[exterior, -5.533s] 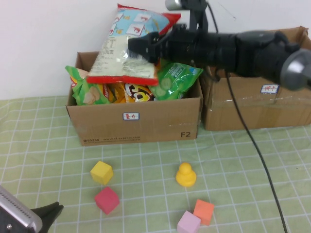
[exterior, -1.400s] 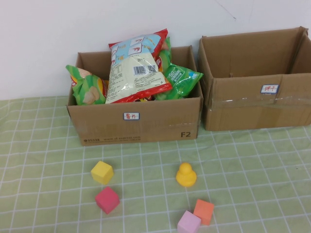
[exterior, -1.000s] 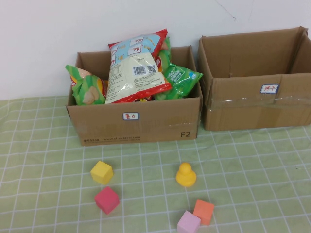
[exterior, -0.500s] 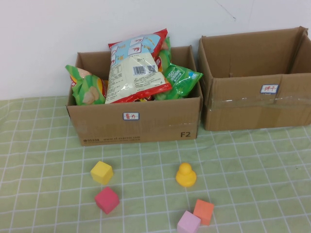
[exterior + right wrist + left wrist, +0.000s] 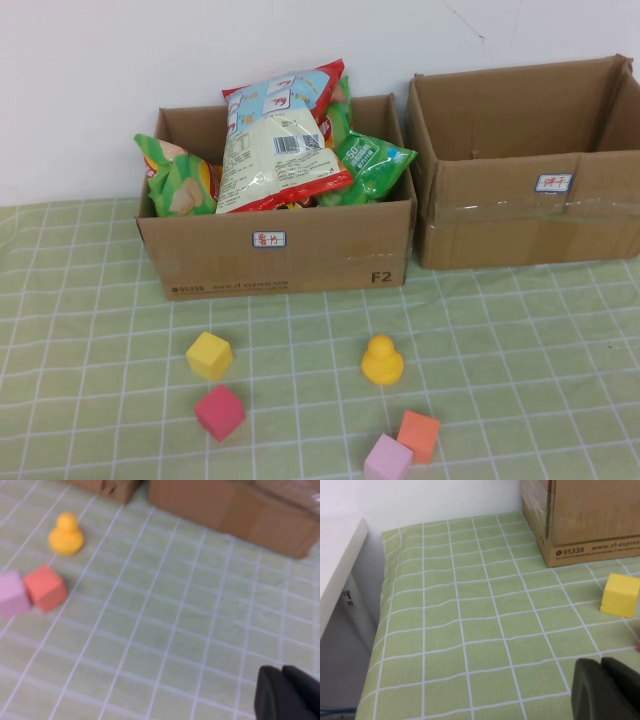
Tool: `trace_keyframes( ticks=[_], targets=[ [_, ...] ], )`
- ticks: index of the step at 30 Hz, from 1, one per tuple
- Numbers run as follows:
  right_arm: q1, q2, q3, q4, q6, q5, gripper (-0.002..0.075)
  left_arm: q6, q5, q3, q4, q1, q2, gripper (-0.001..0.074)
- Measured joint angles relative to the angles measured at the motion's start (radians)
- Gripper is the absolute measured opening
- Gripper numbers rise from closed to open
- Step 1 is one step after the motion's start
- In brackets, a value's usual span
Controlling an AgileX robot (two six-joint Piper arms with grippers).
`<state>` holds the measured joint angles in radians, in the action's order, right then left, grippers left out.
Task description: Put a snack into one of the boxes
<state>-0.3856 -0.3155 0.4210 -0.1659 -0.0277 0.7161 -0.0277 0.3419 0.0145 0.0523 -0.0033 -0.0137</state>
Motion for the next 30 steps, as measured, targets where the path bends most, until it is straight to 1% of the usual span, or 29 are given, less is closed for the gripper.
trace_keyframes(
  ticks=[3, 6, 9, 12, 14, 16, 17, 19, 30],
  targets=[
    [0.088, 0.066, -0.002, 0.006, 0.0, -0.016, -0.0001, 0.0, 0.0, 0.0, 0.0, 0.0, 0.0, -0.0001],
    [0.181, 0.14, -0.04, 0.02, 0.002, -0.125, -0.0001, 0.0, 0.0, 0.0, 0.002, 0.0, 0.0, -0.0001],
    [0.266, 0.208, -0.138, 0.051, 0.002, -0.273, -0.0001, 0.0, 0.0, 0.0, 0.002, 0.0, 0.0, -0.0001],
    [0.316, 0.271, -0.276, 0.087, 0.004, -0.401, -0.0001, -0.002, 0.0, 0.0, 0.002, 0.0, 0.0, -0.0001],
    [0.331, 0.306, -0.367, 0.1, 0.004, -0.457, -0.0001, -0.002, 0.0, 0.0, 0.002, 0.0, 0.0, -0.0001],
    [0.34, 0.322, -0.433, 0.109, 0.004, -0.44, -0.0001, -0.002, 0.0, 0.0, 0.002, 0.0, 0.0, -0.0001],
    [0.34, 0.324, -0.44, 0.112, 0.004, -0.389, -0.0001, -0.002, 0.0, 0.0, 0.002, 0.0, 0.0, -0.0001],
    [0.34, 0.324, -0.441, 0.117, 0.004, -0.36, -0.0002, -0.002, 0.0, 0.0, 0.004, 0.0, 0.0, -0.0001],
    [0.341, 0.324, -0.441, 0.119, 0.002, -0.358, -0.0002, -0.002, 0.0, 0.0, 0.004, 0.0, 0.0, -0.0001]
  ],
)
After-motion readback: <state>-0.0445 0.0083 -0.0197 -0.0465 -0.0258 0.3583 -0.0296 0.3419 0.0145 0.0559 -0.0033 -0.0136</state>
